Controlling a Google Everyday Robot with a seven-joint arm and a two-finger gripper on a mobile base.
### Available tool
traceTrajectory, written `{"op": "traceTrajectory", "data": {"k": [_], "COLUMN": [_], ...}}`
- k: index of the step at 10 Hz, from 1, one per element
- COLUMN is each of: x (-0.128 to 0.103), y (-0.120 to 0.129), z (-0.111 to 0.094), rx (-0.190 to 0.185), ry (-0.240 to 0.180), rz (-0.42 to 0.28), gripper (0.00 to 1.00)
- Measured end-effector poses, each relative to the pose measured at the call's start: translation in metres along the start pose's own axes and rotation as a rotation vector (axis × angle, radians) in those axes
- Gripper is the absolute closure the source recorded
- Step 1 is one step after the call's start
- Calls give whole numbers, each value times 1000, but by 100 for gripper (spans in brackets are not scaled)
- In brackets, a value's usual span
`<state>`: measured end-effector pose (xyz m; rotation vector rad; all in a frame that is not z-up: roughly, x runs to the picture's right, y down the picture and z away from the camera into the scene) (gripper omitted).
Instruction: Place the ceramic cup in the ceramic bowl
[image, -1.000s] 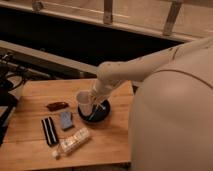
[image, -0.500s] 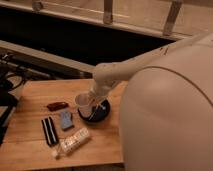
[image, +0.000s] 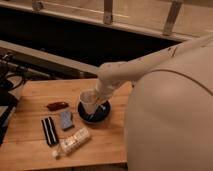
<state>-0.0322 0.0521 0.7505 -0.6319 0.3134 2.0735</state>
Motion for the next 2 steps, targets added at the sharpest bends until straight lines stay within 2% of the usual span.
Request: {"op": "traceTrajectory", "data": {"k": [2], "x": [-34], "y": [-20], "z": [1], "rx": [2], "ry": [-5], "rz": [60], "gripper": [92]}}
